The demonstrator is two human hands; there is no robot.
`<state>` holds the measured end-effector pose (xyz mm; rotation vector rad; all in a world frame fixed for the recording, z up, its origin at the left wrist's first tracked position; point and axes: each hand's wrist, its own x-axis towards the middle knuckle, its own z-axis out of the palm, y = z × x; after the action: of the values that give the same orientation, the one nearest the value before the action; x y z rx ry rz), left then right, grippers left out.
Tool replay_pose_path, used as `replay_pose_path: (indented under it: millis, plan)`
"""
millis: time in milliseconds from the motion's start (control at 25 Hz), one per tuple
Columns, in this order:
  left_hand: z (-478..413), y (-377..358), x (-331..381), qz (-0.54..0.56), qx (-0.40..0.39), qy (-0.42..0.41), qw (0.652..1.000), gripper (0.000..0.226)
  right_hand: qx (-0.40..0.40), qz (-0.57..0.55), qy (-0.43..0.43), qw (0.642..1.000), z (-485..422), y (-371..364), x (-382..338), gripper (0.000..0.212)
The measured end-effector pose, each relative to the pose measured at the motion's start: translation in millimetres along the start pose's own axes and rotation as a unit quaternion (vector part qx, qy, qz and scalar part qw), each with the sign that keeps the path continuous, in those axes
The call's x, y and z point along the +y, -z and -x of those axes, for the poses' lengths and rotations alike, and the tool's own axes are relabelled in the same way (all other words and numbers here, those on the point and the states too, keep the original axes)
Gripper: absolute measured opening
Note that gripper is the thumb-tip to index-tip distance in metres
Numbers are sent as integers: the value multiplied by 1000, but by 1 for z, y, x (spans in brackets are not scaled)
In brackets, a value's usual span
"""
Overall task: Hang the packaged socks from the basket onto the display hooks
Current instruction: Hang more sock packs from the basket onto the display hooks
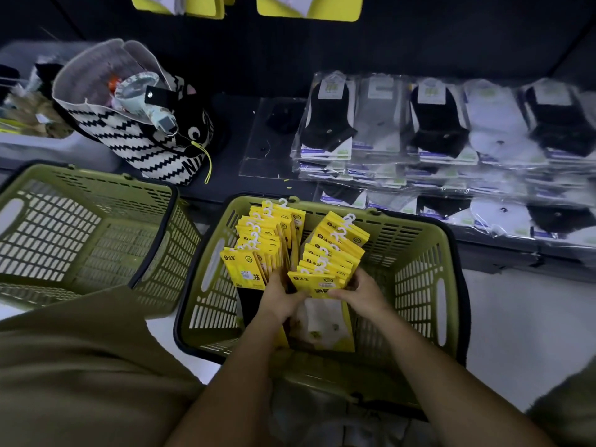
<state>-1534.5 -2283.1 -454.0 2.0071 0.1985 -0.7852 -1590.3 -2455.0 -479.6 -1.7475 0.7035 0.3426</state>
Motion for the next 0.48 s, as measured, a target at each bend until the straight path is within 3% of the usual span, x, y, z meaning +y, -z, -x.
replay_pose_path:
  millis: [200, 360, 480]
  plan:
    - [2, -1, 9, 5, -122, -108, 987, 88, -37, 1, 50, 998, 12, 21, -3, 59]
    - [7, -8, 13, -24, -108, -146, 983, 78, -58, 15, 58, 997, 20, 40, 0, 58]
    - [14, -19, -3, -58, -147, -129, 979, 90, -57, 38, 48, 996, 29, 41, 11, 83]
